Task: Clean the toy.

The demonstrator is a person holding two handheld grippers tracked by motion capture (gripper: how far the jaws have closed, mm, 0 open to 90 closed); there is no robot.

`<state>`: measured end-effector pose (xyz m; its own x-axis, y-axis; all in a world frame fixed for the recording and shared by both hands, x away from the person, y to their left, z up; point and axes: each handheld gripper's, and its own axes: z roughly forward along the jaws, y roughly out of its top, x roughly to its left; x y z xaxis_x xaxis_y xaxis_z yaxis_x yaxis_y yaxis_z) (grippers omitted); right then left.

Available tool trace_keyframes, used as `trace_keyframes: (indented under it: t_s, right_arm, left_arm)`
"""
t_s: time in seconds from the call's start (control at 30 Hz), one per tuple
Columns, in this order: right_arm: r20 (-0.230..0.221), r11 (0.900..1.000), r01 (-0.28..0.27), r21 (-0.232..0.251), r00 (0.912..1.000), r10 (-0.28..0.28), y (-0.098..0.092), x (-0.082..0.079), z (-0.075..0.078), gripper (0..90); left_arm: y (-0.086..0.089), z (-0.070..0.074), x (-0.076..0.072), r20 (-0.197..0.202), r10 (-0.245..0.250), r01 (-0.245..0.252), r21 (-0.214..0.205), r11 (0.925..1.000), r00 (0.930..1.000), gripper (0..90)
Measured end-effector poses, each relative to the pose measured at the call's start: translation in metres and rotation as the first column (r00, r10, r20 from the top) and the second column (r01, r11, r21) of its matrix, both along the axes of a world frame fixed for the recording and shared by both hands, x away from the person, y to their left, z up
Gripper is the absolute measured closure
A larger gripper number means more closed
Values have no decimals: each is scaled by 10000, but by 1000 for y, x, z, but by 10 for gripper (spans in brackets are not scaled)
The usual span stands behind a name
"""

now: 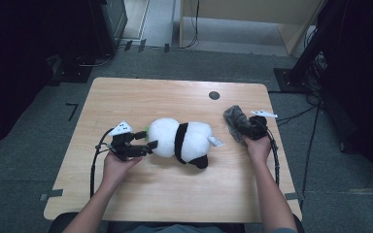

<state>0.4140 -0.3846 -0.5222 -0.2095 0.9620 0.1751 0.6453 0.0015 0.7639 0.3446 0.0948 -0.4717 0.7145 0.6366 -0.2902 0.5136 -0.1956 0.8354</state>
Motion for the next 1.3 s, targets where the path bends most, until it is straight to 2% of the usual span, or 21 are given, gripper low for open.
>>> trace_keyframes:
  t_s: [0.13, 0.3, 0.33, 0.4, 0.47, 0.57, 0.77, 0.83, 0.9, 0.97, 1.17, 1.3]
  right_arm:
    - [71, 9991, 173, -395, 9998, -171, 4, -2, 0, 435]
    - [33, 9992, 251, -316, 9997, -251, 3, -2, 0, 399]
    - [42, 9992, 234, -334, 9997, -233, 4, -2, 0, 440]
    - [128, 10000, -15, -68, 9999, 16, 2, -4, 0, 573]
    - [146, 10000, 11, -12, 9999, -11, 4, -5, 2, 675]
    - [169, 9995, -39, -326, 9998, 45, 7, -5, 9, 730]
    - [309, 9997, 35, -240, 9995, -28, 6, -8, 20, 739]
    - [300, 10000, 2, 2, 9995, -2, 5, -9, 26, 738]
    - [408, 9996, -266, 128, 9988, 261, 7, -11, 31, 738]
    - [364, 9995, -307, -51, 9989, 309, 12, -13, 41, 739]
    - [584, 9986, -528, 35, 9969, 525, 19, -20, 62, 738]
    - [719, 9963, -853, 119, 9938, 842, 23, -26, 74, 740]
  left_arm:
    - [0, -2, 0, 218, -82, 83, -36, 10000, 9997, 271]
    - [1, -2, 0, 260, -49, 48, 43, 10000, 9996, 252]
    - [1, -2, 0, 298, -17, 14, 81, 10000, 9996, 243]
    - [1, -2, 1, 344, 23, -27, 140, 9999, 9994, 224]
    - [1, -2, 1, 327, 22, -27, 160, 9999, 9995, 213]
    - [1, -2, 1, 289, 16, -21, 165, 9999, 9996, 210]
    - [1, -1, 1, 241, 40, -44, 172, 9998, 9997, 209]
    - [1, -1, 1, 266, 26, -31, 185, 9998, 9996, 208]
    - [1, -1, 1, 290, 41, -47, 212, 9998, 9996, 203]
    - [1, -1, 1, 260, 61, -67, 226, 9997, 9996, 198]
    - [0, 1, 4, 87, 9, -12, 340, 9994, 10000, 183]
    - [-1, 2, 5, 141, -8, 3, 353, 9994, 9999, 173]
